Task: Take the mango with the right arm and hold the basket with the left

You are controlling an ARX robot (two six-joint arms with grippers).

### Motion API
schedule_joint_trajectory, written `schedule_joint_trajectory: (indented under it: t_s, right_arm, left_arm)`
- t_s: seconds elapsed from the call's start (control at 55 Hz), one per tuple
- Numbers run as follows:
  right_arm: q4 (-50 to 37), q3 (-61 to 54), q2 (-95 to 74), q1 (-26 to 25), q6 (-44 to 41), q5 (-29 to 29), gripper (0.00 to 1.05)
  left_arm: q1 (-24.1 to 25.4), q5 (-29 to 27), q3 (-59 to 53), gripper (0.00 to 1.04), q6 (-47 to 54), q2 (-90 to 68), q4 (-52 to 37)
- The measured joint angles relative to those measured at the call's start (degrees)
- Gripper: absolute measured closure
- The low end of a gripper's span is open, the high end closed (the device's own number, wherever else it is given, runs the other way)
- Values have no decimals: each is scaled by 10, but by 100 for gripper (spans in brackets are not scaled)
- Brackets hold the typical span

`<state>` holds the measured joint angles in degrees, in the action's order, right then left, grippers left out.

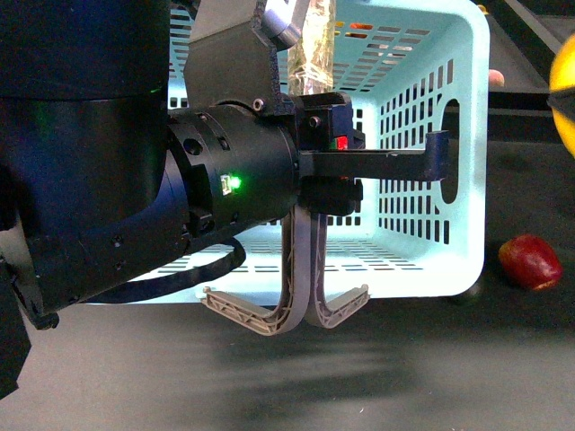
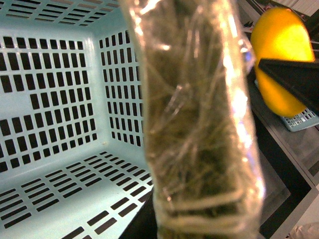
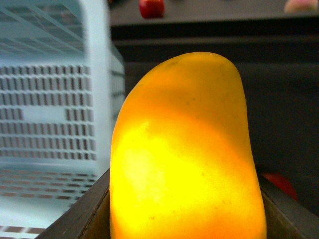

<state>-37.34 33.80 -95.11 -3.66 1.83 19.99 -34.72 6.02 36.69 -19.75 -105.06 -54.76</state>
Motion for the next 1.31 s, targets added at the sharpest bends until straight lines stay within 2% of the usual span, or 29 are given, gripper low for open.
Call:
schedule_joint_trajectory:
  t_s: [0.127,0.473,0.527,0.818,1.055,1.309]
  right_arm:
    - [3,9,13,69,17,-37,44]
    - [0,94,-96,175,43,-144,44]
    - [-2,99,-104,179,45,-150,42]
    - [-11,78,-72,183,63,-148,6]
    - [0,-7,57,163,66,-144,8]
    - [54,-116,230,119,73,-151,8]
  left_arm:
    - [0,0,0,100,0,0,0]
    - [0,0,0,100,0,0,0]
    - [0,0,0,100,0,0,0]
    - [0,0,0,100,1,0,0]
    - [0,2,0,100,-5,-5,0]
    - [1,-2,0,100,-2,-6,0]
